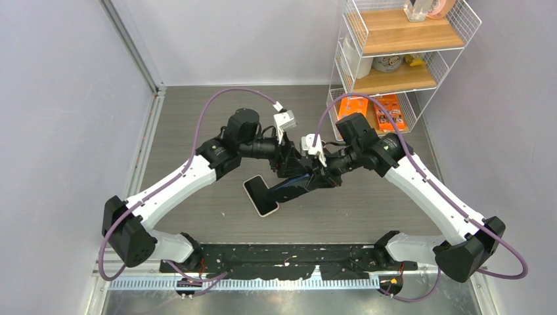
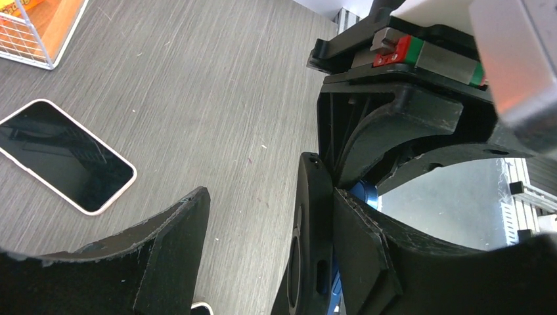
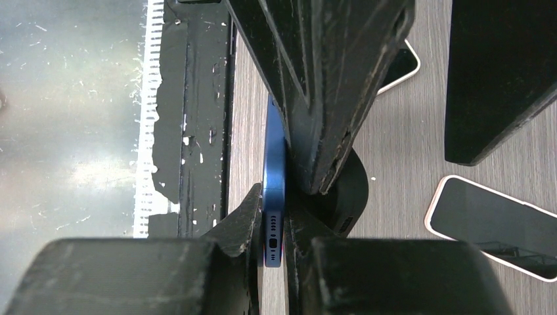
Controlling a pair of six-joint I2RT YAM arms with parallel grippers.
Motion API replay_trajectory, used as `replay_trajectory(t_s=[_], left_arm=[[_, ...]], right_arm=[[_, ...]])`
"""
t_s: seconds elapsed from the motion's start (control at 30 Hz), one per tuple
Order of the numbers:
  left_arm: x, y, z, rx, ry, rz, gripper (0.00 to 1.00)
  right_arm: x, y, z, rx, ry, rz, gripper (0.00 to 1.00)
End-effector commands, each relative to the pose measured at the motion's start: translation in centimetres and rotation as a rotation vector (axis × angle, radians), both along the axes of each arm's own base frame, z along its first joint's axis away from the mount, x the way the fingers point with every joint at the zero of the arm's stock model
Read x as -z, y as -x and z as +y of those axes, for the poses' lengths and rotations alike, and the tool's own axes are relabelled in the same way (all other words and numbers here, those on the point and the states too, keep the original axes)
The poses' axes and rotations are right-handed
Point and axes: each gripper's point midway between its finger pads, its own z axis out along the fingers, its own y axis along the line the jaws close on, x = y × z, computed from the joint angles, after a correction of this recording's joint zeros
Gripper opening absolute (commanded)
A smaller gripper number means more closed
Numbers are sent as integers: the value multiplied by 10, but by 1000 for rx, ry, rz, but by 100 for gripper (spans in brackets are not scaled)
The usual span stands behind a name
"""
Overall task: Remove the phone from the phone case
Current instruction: Remove the phone case from the phone.
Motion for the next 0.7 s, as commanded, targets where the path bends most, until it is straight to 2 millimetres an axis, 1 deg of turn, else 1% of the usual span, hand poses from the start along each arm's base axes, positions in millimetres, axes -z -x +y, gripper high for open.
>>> replay_trajectory(t_s=[0.0, 0.13, 0.2, 0.33, 0.47, 0.6, 0.63, 0.67], left_arm=[[19, 14, -6, 69, -54, 21, 70], [27, 23, -9, 114, -59, 53, 68], [29, 24, -10, 119, -61, 61, 63], [30, 23, -10, 117, -56, 62, 47], [29, 23, -9, 110, -54, 58, 25], [31, 18, -5, 70, -54, 41, 5], [34, 16, -2, 54, -58, 41, 0], [34, 12, 0, 33, -55, 32, 0]], right_arm=[[-47, -4, 16, -56, -165, -147, 5], [-46, -5, 15, -49, -162, -150, 5], [-46, -6, 15, -45, -161, -154, 5], [-46, -6, 13, -37, -159, -155, 5], [-45, -6, 9, -22, -160, -160, 5], [-46, -6, 3, -9, -167, -169, 5], [-47, -4, 1, -7, -170, -170, 5], [-48, -4, 0, -2, -172, -171, 5]])
